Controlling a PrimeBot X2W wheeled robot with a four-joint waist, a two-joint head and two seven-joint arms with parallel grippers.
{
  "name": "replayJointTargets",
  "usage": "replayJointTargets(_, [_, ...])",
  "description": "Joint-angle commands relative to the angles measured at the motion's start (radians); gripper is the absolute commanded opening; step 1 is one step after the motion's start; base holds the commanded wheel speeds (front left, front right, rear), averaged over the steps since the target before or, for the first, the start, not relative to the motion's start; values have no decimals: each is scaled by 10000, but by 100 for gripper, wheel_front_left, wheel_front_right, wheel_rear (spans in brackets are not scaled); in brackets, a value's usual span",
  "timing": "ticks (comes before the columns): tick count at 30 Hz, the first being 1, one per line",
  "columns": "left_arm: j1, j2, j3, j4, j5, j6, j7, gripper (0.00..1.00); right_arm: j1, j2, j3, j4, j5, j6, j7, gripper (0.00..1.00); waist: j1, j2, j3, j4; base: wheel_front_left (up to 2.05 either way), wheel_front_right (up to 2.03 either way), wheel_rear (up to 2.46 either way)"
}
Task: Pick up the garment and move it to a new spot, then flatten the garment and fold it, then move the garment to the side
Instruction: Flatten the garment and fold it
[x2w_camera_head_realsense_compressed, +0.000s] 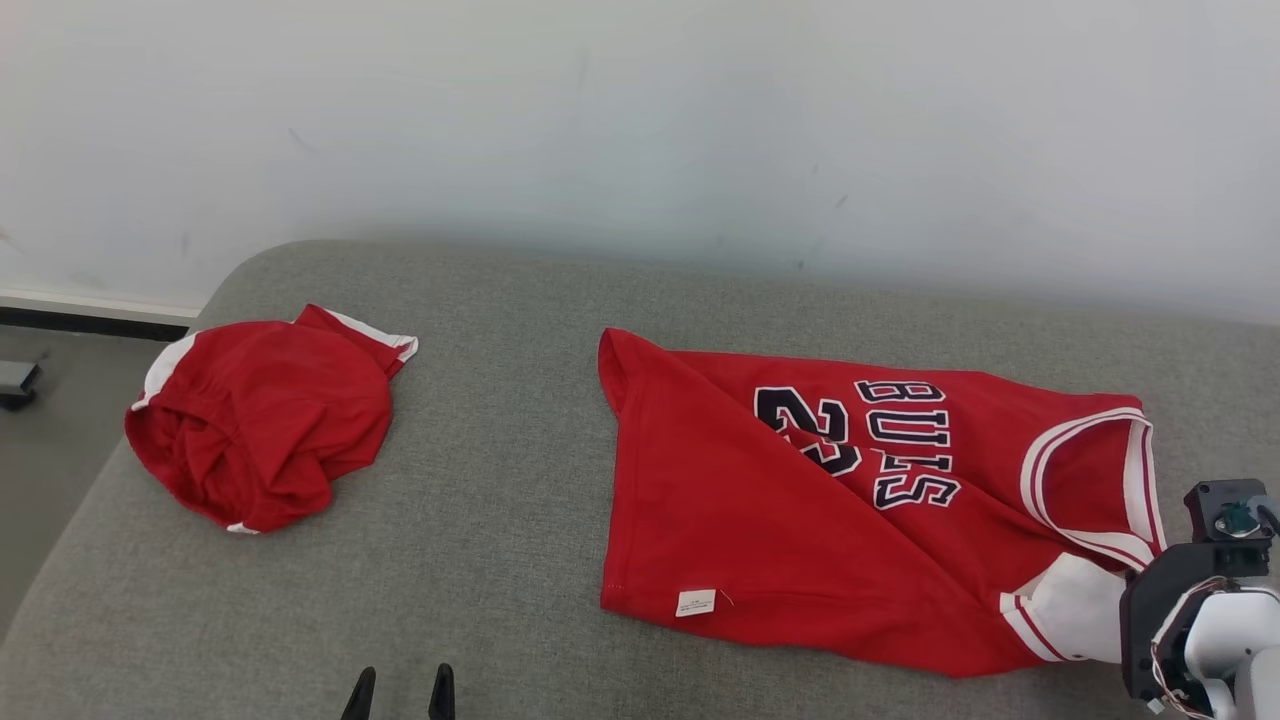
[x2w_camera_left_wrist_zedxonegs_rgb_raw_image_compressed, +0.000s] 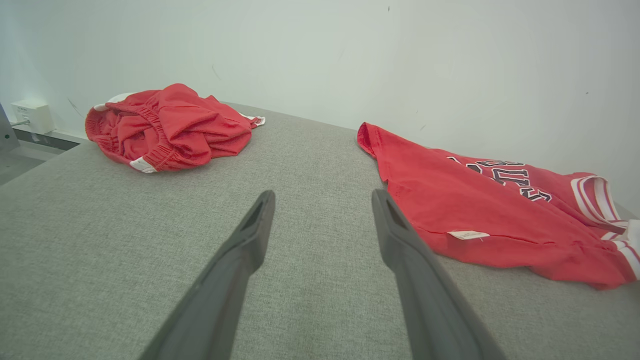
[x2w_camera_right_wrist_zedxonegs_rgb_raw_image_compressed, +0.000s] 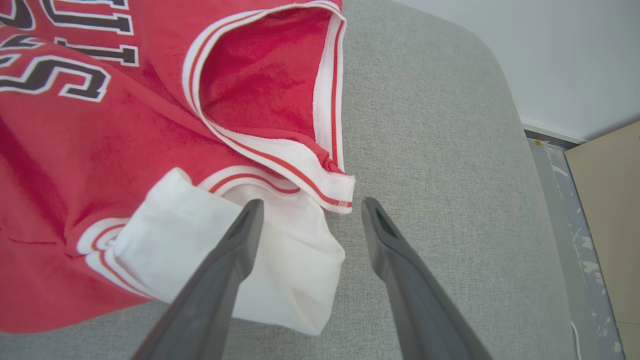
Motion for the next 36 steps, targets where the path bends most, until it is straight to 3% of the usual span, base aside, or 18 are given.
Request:
replayJointTargets(1, [99,-4,23,25,-137,9,-33,100,-38,-89,-82,12,-85,-23,-105,100,-1,0,10,-13,0,0,0])
replayJointTargets(11, [26,-4,12,20,-85,56,-33,100,-48,-88,-560,357,-546,-23,-338,100,-1,0,19,-161,0,0,0])
replayJointTargets(25, [-52,-4,33,69,-72,19,-33,100,316,-72,1041,393,216,-23,-245,100,-1,0,55,-159,0,0,0])
replayJointTargets(36, [-114,-5,5,78,-38,-25,-33,100,19,-397,969,773,-5,-24,-32,100,-1,0,179,79,0,0,0])
